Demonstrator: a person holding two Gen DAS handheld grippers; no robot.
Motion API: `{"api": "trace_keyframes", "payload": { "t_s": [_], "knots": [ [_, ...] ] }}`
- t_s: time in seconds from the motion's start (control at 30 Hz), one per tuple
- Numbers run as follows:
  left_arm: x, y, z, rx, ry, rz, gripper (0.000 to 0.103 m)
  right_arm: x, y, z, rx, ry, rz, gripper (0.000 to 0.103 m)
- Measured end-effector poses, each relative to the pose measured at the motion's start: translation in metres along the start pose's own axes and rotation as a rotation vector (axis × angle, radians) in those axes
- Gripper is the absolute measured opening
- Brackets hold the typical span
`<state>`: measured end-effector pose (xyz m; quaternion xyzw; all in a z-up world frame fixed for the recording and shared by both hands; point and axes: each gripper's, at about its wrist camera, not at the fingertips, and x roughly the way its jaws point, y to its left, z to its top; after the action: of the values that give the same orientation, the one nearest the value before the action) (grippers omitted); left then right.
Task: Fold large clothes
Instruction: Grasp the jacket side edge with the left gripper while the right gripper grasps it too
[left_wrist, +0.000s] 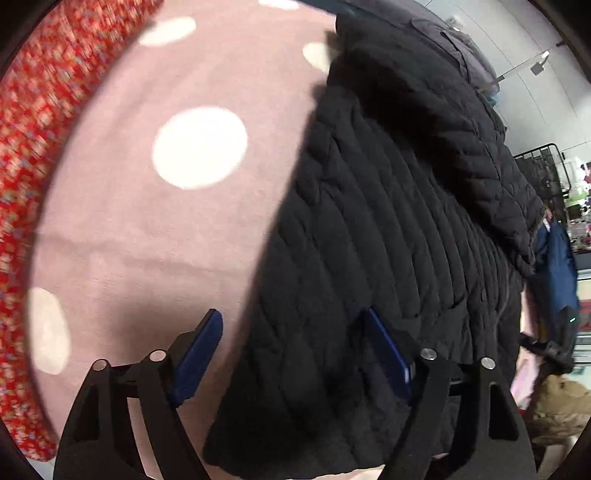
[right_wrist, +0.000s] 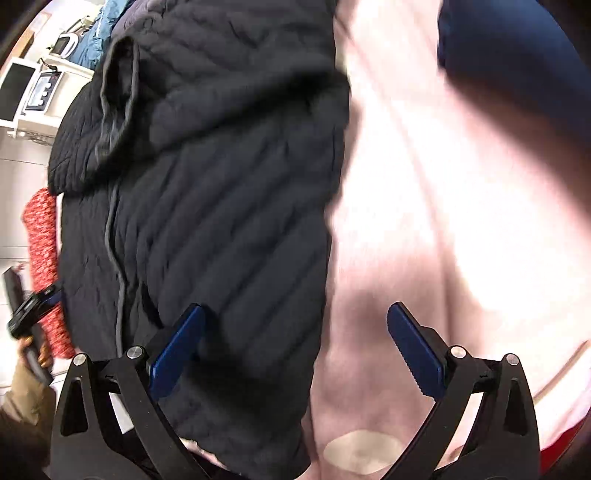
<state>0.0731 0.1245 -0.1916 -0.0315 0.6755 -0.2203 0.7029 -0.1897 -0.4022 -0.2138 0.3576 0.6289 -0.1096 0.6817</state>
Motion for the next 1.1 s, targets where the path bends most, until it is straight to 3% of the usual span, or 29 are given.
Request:
{"api": "trace_keyframes", "payload": {
  "t_s": [0.1,0.27,0.37,0.4,0.6,0.73,0.77,0.83,0.87,0.9,1.1],
  "knots": [
    [0.011,-0.001,-0.008,-0.019,0.038,-0.066,0.072,0.010,0.001,-0.015,0.029,0.026,0.101,0.094],
    [0.014,-0.013,-0.031,0.039,0.048,-0.073,0.071,0.022,0.000,-0.042,0.060,0.039,0.201,0.089],
    [0.014,-0.014,-0.039,0.041,0.044,-0.096,0.067,0.031,-0.008,-0.039,0.096,0.051,0.257,0.086],
    [0.012,-0.013,-0.040,0.041,0.042,-0.103,0.066,0.041,-0.004,-0.026,0.104,0.057,0.268,0.086],
    [0.011,-0.008,-0.045,0.037,0.034,-0.123,0.056,0.040,-0.008,-0.057,0.042,0.128,0.288,0.086],
    [0.008,-0.008,-0.048,0.049,0.037,-0.080,0.037,0.044,0.005,-0.072,0.004,0.142,0.266,0.085],
    [0.008,-0.007,-0.048,0.049,0.039,-0.067,0.030,0.043,0.006,-0.073,0.004,0.138,0.259,0.081],
    [0.006,-0.007,-0.049,0.045,0.040,-0.072,0.024,0.044,0.013,-0.076,-0.005,0.127,0.214,0.062],
    [0.006,-0.010,-0.049,0.049,0.041,-0.077,0.021,0.045,0.016,-0.078,-0.005,0.129,0.225,0.043],
    [0.006,-0.013,-0.049,0.056,0.039,-0.077,0.019,0.047,0.018,-0.079,0.001,0.142,0.255,0.033],
    [-0.007,-0.024,-0.060,0.121,0.045,-0.070,0.012,0.045,0.040,-0.090,-0.020,0.121,0.264,0.017]
  ]
}}
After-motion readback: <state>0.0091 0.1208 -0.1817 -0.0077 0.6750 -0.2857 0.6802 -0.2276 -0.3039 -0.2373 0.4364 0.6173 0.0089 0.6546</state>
